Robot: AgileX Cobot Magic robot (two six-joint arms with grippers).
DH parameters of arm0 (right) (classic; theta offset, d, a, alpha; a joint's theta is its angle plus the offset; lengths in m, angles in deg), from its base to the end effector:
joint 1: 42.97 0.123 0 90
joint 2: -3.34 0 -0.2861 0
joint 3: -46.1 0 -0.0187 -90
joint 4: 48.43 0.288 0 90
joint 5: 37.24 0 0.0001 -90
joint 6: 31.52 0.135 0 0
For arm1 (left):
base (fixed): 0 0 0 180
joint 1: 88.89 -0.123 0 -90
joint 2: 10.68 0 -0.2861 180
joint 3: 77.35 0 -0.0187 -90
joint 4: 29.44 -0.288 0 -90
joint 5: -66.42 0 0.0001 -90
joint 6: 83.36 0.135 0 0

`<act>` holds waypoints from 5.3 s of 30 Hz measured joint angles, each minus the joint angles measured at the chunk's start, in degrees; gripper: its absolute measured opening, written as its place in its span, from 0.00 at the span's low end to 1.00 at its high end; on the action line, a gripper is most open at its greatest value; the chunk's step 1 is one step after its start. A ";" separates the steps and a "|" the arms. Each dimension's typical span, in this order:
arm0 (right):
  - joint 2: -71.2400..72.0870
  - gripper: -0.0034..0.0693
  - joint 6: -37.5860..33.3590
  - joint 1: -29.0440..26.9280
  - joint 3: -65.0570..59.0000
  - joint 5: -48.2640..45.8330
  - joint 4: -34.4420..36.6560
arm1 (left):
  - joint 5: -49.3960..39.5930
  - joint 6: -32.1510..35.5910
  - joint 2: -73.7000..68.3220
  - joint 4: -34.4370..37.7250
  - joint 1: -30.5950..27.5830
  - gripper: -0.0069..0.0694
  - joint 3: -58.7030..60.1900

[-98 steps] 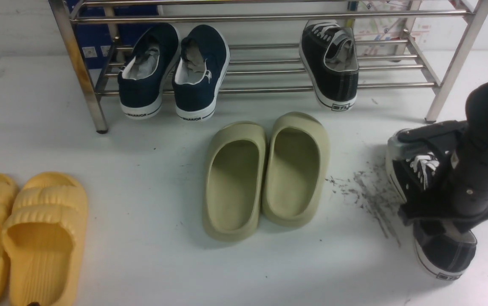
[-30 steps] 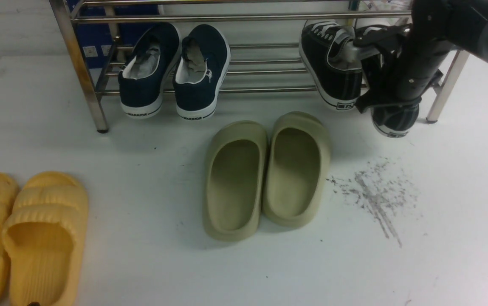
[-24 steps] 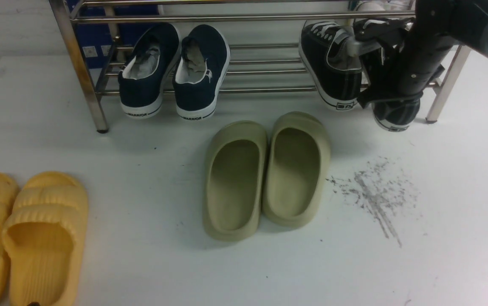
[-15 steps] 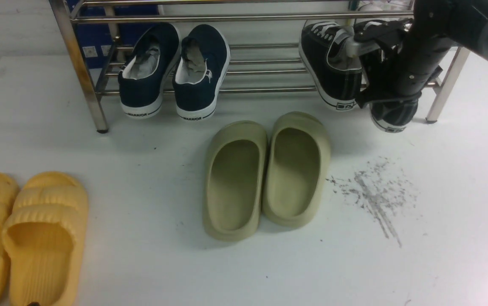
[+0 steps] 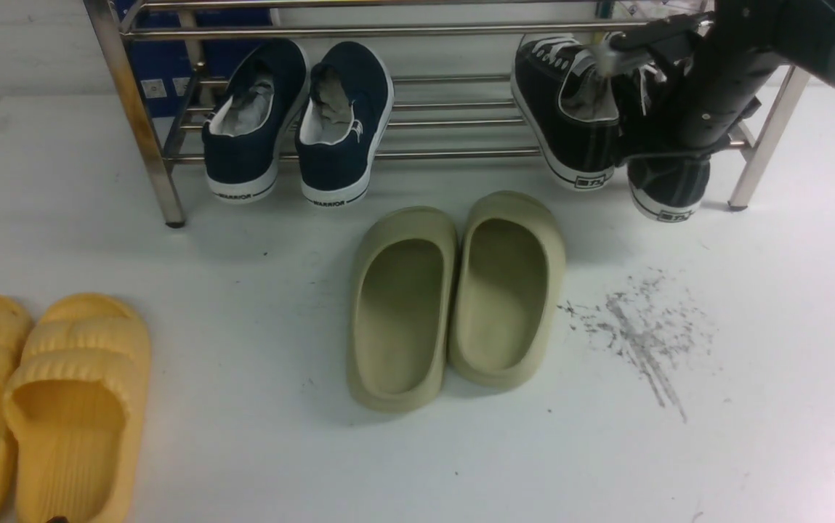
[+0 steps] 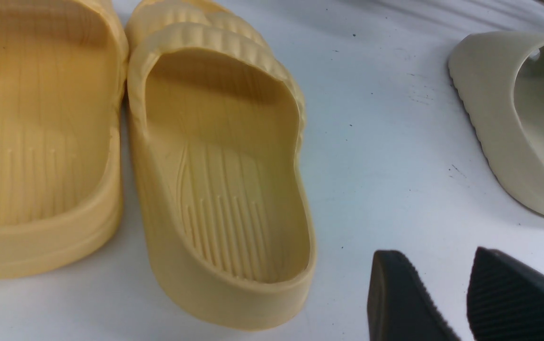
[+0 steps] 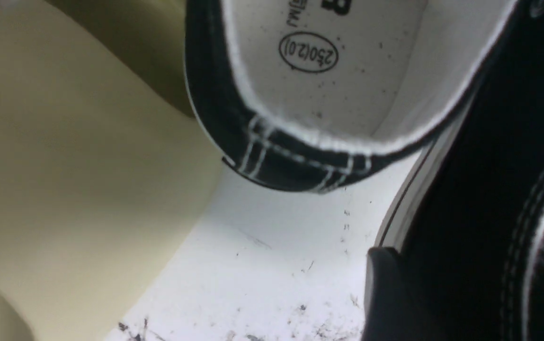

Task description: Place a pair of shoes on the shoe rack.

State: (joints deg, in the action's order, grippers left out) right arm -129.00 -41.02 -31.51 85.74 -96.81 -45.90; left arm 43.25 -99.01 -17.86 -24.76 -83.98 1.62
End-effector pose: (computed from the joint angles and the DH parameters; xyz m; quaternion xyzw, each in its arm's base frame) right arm 0.5321 0.1131 0.2202 -0.1704 0.9556 0.0253 0.2392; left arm 0.1287 -0.0154 0.1522 -0.0975 0.8095 -0.1374 0.5625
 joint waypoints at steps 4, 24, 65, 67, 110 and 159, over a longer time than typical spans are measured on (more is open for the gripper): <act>2.53 0.54 0.24 0.00 0.06 -0.40 2.58 | 0.00 0.00 0.00 0.00 0.00 0.40 0.00; 13.54 0.05 7.46 -0.86 -12.22 -11.62 4.46 | 0.06 0.00 0.00 0.00 0.00 0.40 0.00; 7.08 0.05 9.01 -3.99 -14.33 9.36 4.66 | 0.06 0.00 0.00 0.00 0.00 0.40 0.00; 7.67 0.06 9.01 -3.99 -14.33 6.38 4.66 | 0.06 0.00 0.00 0.00 0.00 0.40 0.00; 64.28 0.05 4.00 2.78 -60.58 12.07 3.49 | 0.06 0.00 0.00 0.00 0.00 0.40 0.00; 125.19 0.08 4.11 -13.74 -117.67 37.13 3.34 | 0.14 0.00 0.04 -0.05 0.00 0.40 0.00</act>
State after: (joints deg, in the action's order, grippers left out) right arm -3.81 -36.91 -45.26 -31.93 -59.68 -42.56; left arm 43.40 -99.01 -17.82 -24.81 -83.98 1.62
